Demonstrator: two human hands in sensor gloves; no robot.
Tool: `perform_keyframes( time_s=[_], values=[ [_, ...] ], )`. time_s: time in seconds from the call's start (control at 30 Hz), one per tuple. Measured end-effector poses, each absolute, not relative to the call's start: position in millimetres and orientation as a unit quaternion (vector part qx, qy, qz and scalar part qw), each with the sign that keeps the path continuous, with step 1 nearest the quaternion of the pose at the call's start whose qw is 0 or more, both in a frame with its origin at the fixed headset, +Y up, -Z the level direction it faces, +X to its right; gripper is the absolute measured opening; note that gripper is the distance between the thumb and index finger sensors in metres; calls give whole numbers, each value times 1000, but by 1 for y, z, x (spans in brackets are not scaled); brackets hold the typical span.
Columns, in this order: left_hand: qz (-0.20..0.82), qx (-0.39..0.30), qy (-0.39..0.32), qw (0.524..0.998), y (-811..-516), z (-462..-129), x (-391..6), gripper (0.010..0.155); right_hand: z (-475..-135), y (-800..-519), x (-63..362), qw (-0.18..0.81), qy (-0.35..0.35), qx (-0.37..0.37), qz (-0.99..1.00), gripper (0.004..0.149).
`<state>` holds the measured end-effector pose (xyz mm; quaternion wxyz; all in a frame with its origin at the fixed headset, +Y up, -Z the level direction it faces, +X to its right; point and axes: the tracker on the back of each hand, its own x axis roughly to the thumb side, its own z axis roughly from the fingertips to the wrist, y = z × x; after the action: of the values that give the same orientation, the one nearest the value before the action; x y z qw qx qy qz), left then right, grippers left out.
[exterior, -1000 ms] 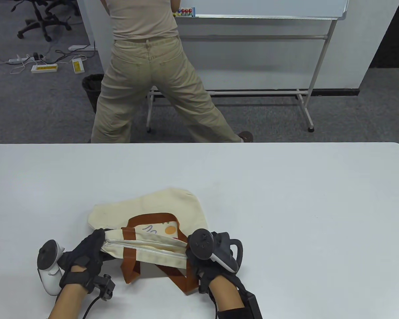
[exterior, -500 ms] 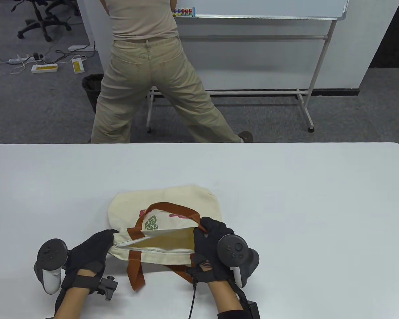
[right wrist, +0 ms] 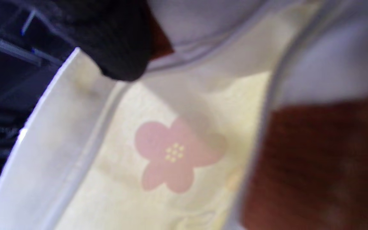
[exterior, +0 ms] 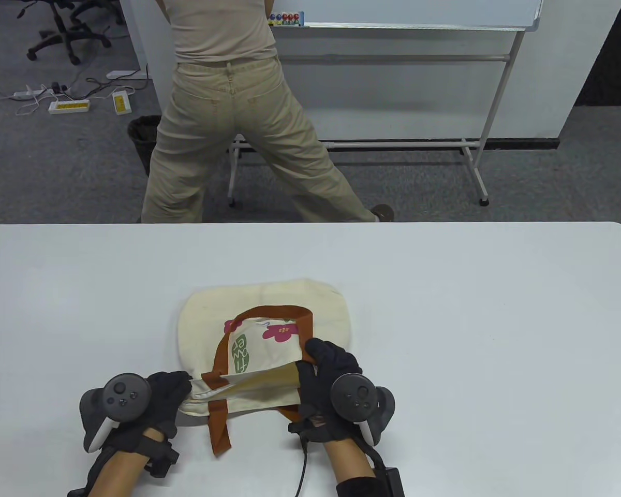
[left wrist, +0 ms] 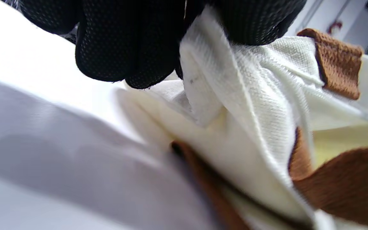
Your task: Unzip the canvas bag
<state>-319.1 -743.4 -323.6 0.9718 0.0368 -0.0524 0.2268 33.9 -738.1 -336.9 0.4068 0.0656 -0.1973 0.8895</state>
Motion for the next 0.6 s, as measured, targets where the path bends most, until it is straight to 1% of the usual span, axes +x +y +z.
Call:
perform_keyframes(
  time_s=[0.1,0.13,0.17,0.23,0.27,0.37,0.4,0.43,0.47,0.5,0.57,0.6],
  values=[
    [183,24,-55,981,-749,-326,-317,48,-343,-748,35,366,-144,66,917,47],
    [178,20,-56,982,-750,-326,-316,48,-344,-750,35,366,-127,64,920,47],
    [171,11,-56,984,-752,-327,-316,49,-346,-753,36,374,-97,61,920,47],
    [163,-1,-57,985,-754,-328,-316,50,-348,-757,38,392,-65,52,916,47],
    [165,-7,-59,985,-756,-328,-317,52,-349,-759,40,396,-35,42,917,48],
    [183,-29,-58,981,-760,-328,-319,59,-349,-765,43,395,17,36,918,50],
    [188,-33,-56,980,-762,-328,-320,61,-349,-766,44,387,35,35,921,52],
    [195,-34,-54,979,-762,-327,-321,63,-348,-768,44,379,60,43,922,58],
    [200,-38,-53,978,-763,-327,-322,65,-349,-770,43,377,89,65,920,65],
    [205,-43,-60,976,-764,-327,-322,68,-348,-772,43,369,114,65,920,69],
    [206,-56,-67,975,-766,-327,-321,72,-347,-774,43,366,131,79,918,74],
    [205,-58,-68,975,-766,-327,-321,72,-347,-774,44,361,126,80,920,75]
  ],
)
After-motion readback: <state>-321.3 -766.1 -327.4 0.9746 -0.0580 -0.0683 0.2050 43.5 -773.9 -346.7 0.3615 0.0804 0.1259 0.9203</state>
